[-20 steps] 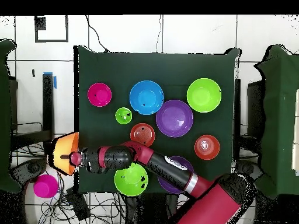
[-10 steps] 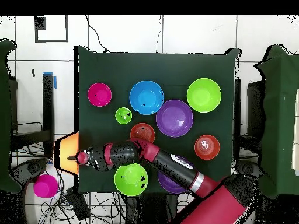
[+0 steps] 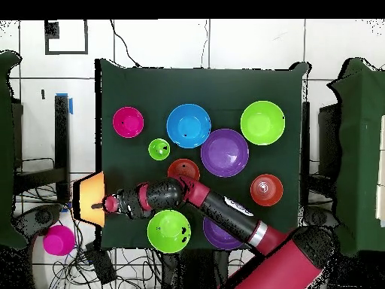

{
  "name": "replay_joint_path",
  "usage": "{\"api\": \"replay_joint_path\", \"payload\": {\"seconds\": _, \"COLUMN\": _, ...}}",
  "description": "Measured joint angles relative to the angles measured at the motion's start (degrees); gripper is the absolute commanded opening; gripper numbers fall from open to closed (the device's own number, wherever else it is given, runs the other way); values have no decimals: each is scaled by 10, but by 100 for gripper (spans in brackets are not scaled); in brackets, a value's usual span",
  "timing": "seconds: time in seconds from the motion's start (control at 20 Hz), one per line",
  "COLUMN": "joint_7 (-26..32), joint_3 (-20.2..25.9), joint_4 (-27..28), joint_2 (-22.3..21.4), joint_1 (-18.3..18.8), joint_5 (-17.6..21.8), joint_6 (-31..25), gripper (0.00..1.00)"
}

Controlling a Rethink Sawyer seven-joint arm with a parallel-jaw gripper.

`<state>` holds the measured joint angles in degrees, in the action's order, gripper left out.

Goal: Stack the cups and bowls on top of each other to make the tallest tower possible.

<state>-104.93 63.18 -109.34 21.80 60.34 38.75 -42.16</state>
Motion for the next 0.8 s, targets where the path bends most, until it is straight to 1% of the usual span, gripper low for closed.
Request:
{"api": "replay_joint_path", "payload": {"seconds": 0.1, "joint_7": 6, "joint_3": 0, "joint_4": 0, "joint_2": -2, "joint_1": 0, "joint_5": -4, "joint_6": -4, "gripper": 0}}
{"api": "replay_joint_path", "payload": {"seconds": 0.35, "joint_7": 40, "joint_3": 1, "joint_4": 10, "joint_2": -4, "joint_1": -1, "joint_5": -23, "joint_6": -20, "gripper": 0}}
{"api": "replay_joint_path", "payload": {"seconds": 0.8, "joint_7": 87, "joint_3": 0, "joint_4": 35, "joint_2": 7, "joint_1": -1, "joint_5": -54, "joint_6": -54, "gripper": 0}}
